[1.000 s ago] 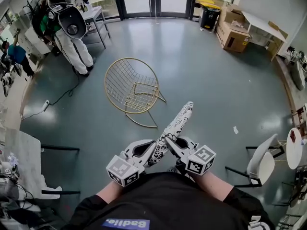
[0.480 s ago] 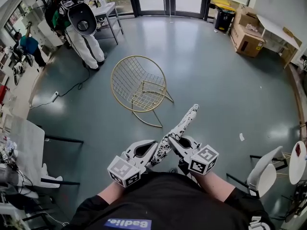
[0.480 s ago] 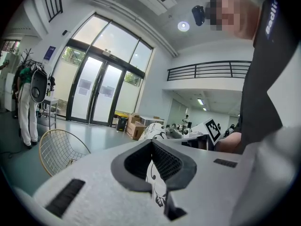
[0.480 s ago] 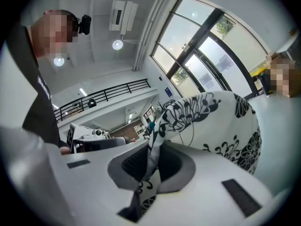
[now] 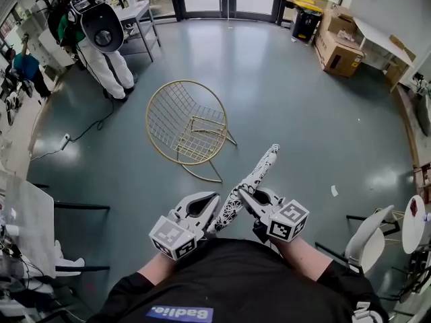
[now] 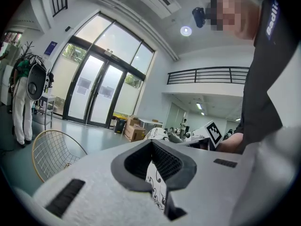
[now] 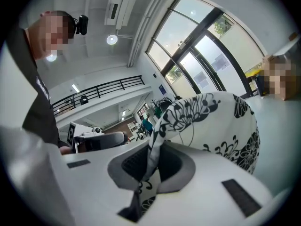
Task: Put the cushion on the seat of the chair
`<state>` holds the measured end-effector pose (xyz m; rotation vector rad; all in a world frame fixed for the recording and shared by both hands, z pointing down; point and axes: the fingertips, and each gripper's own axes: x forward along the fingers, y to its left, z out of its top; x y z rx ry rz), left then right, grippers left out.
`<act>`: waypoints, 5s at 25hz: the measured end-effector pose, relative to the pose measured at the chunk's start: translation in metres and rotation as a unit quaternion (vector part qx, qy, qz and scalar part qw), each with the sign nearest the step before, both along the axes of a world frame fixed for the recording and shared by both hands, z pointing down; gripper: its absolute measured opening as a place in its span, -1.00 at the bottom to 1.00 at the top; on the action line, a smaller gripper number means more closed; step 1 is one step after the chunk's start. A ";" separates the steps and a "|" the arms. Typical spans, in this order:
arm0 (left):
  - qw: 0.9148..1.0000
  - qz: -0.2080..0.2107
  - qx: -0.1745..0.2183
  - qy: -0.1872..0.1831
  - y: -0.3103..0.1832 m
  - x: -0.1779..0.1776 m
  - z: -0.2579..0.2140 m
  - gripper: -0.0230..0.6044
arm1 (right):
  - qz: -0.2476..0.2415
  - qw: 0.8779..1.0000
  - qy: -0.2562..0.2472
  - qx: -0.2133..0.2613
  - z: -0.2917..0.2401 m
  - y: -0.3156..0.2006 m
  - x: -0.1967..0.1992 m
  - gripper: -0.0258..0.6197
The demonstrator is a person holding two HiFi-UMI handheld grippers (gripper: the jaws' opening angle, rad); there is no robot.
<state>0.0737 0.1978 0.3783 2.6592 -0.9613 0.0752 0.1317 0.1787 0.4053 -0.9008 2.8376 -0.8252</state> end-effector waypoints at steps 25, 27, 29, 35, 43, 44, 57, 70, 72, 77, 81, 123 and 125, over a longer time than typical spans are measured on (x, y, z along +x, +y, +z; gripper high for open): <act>0.997 0.068 -0.029 0.021 -0.165 -0.096 0.027 -0.87 | 0.077 0.996 0.036 -0.040 0.038 -0.159 -0.091 -0.81; 0.998 0.060 -0.031 0.016 -0.171 -0.096 0.031 -0.87 | 0.071 0.996 0.032 -0.044 0.045 -0.166 -0.090 -0.81; 0.998 0.050 -0.032 0.010 -0.179 -0.093 0.034 -0.87 | 0.063 0.996 0.030 -0.047 0.050 -0.174 -0.087 -0.81; 0.999 0.012 -0.041 0.006 -0.200 -0.070 0.033 -0.87 | 0.023 0.998 0.023 -0.062 0.057 -0.198 -0.063 -0.81; 0.997 -0.043 -0.058 -0.002 -0.227 -0.054 0.041 -0.87 | -0.015 0.996 0.016 -0.083 0.078 -0.224 -0.044 -0.81; 0.997 -0.049 -0.059 -0.004 -0.230 -0.052 0.043 -0.87 | -0.019 0.996 0.015 -0.085 0.081 -0.227 -0.040 -0.81; 0.994 -0.075 -0.077 -0.011 -0.258 -0.036 0.073 -0.87 | -0.027 0.992 0.043 -0.112 0.153 -0.264 -0.008 -0.81; 0.993 -0.071 -0.096 -0.005 -0.290 -0.059 0.124 -0.87 | 0.001 0.985 0.079 -0.156 0.240 -0.291 -0.016 -0.81; 0.992 -0.072 -0.100 -0.003 -0.294 -0.063 0.130 -0.87 | 0.000 0.984 0.080 -0.160 0.249 -0.298 -0.023 -0.81; 0.990 -0.085 -0.111 0.002 -0.300 -0.085 0.146 -0.87 | -0.004 0.982 0.081 -0.168 0.271 -0.315 -0.051 -0.81; 0.987 -0.098 -0.125 0.005 -0.307 -0.108 0.161 -0.87 | -0.018 0.981 0.087 -0.172 0.293 -0.334 -0.083 -0.81; 0.970 -0.175 -0.170 0.004 -0.303 -0.280 0.267 -0.87 | -0.066 0.964 0.084 -0.245 0.464 -0.439 -0.345 -0.81; 0.969 -0.178 -0.170 0.005 -0.301 -0.280 0.269 -0.87 | -0.065 0.963 0.082 -0.249 0.472 -0.444 -0.349 -0.81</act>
